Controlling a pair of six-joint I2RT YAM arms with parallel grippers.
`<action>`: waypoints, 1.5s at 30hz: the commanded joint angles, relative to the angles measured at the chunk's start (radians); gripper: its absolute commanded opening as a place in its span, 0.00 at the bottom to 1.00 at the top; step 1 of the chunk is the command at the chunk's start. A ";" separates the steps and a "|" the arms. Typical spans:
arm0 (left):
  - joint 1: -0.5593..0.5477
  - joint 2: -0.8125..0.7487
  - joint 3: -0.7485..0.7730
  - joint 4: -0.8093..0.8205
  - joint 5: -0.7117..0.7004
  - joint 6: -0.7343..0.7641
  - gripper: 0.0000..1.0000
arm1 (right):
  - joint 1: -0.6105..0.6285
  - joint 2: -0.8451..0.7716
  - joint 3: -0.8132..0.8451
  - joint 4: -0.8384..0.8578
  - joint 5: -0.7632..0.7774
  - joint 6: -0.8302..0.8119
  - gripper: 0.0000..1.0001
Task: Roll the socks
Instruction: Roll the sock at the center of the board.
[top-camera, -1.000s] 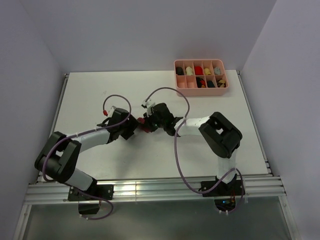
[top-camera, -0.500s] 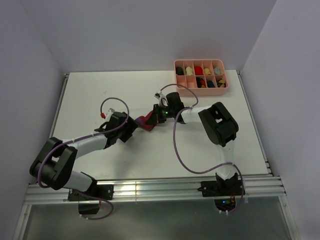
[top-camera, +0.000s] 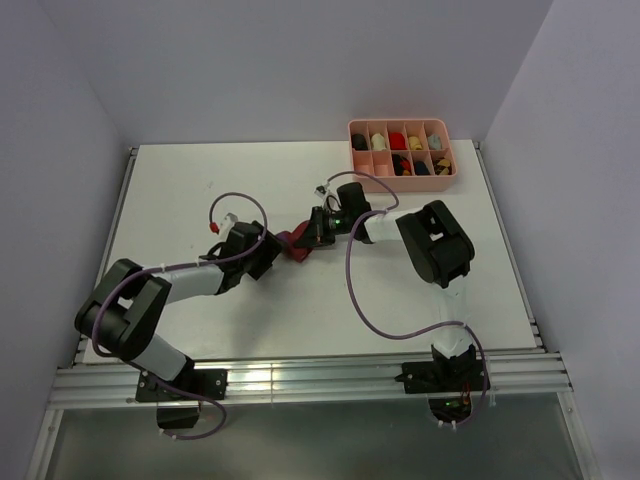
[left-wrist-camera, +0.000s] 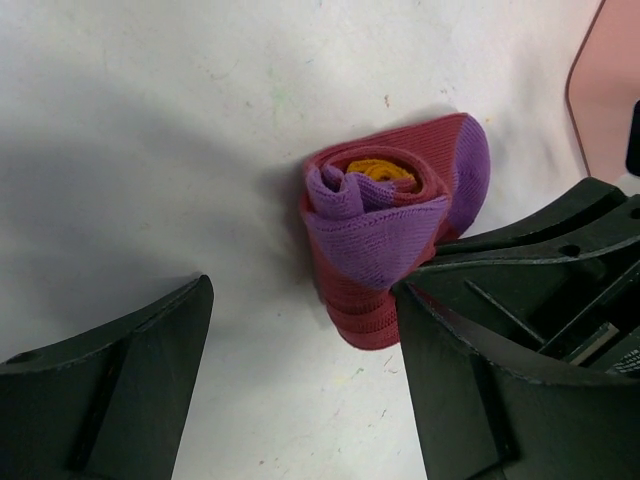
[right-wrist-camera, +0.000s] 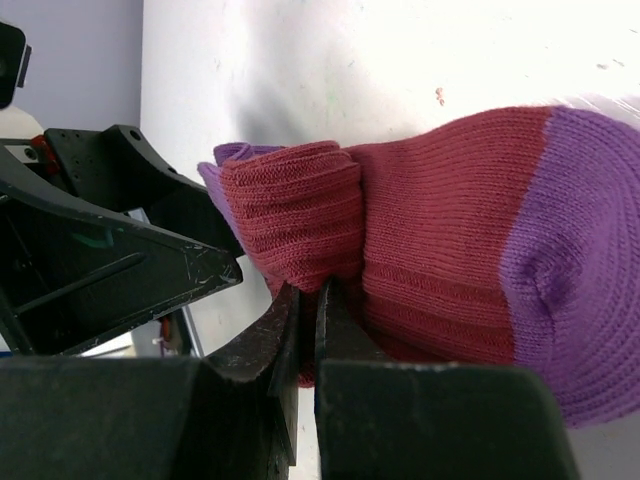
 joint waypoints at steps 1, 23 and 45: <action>-0.006 0.022 0.034 0.047 -0.017 0.026 0.80 | -0.010 0.052 -0.034 -0.122 0.040 0.014 0.00; -0.025 0.279 0.166 -0.067 -0.002 0.069 0.43 | -0.010 -0.024 -0.052 -0.164 0.141 -0.101 0.18; -0.045 0.282 0.249 -0.229 0.044 0.109 0.36 | 0.281 -0.452 -0.390 0.212 0.815 -0.638 0.65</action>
